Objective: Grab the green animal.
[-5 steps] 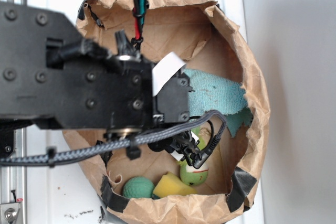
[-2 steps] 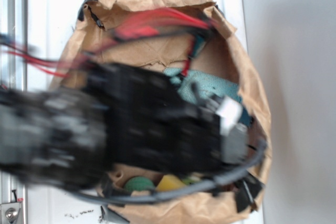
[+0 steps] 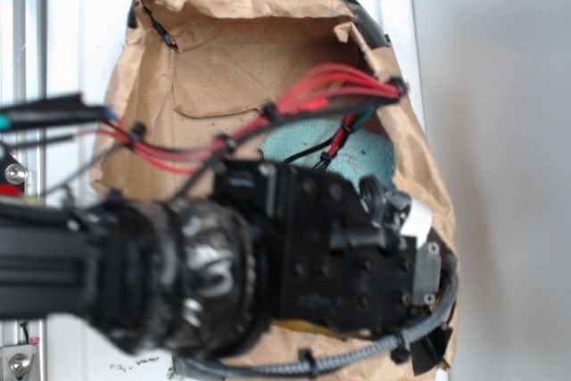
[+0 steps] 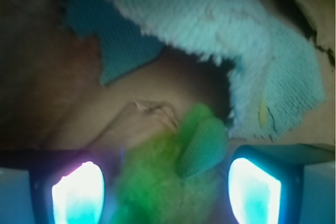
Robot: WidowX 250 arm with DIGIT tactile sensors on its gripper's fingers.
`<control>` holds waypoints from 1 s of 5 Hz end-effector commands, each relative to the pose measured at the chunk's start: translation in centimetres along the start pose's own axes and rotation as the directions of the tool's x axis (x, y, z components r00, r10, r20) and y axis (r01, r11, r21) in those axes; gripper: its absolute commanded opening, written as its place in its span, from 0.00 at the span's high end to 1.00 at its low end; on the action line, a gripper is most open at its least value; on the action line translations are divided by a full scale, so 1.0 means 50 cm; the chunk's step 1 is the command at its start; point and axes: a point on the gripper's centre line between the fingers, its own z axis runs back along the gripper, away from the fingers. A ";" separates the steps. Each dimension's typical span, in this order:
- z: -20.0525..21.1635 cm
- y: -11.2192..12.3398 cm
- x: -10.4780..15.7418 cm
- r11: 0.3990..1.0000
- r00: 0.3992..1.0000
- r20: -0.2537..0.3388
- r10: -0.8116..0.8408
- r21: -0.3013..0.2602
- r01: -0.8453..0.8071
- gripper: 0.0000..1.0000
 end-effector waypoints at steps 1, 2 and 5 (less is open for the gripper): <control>-0.036 -0.003 -0.040 0.996 0.993 0.093 -0.079 0.050 0.074 0.00; -0.108 0.017 -0.034 0.990 0.976 0.211 -0.048 0.137 0.019 1.00; 0.038 0.056 0.055 0.999 0.986 0.160 0.038 0.004 -0.039 1.00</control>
